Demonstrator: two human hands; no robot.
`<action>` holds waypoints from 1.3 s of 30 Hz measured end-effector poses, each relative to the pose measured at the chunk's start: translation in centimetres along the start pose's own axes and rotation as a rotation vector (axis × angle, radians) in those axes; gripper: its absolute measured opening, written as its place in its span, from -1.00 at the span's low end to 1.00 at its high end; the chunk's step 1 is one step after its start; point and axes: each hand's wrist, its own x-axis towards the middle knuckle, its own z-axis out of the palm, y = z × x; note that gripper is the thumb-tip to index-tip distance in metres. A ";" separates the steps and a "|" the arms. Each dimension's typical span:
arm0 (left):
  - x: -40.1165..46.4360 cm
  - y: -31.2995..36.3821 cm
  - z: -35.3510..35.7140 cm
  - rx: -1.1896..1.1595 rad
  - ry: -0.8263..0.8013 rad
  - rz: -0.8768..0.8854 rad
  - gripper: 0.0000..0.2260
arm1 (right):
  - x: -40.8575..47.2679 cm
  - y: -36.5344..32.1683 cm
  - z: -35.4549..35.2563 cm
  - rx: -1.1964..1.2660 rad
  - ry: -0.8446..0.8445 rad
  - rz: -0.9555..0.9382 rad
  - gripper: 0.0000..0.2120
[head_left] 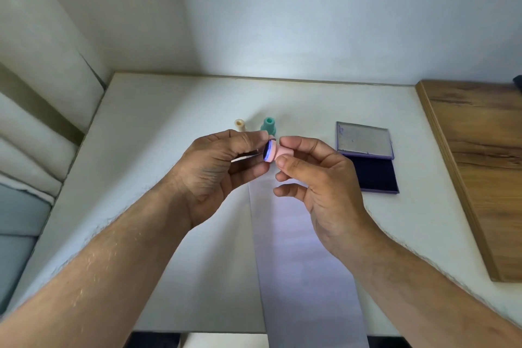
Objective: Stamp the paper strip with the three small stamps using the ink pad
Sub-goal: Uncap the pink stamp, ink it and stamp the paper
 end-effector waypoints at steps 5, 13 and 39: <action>0.2 0.1 -0.2 -0.005 -0.034 -0.014 -0.87 | 0.2 0.1 0.1 -0.043 0.023 -0.036 -0.83; 0.2 0.0 -0.3 0.018 -0.090 0.010 -0.81 | 0.3 0.4 -0.3 -0.287 0.060 -0.235 -0.80; 0.2 -0.5 -0.8 0.291 -0.096 0.296 -0.77 | 0.8 -0.7 -1.2 0.132 -0.087 0.230 -0.90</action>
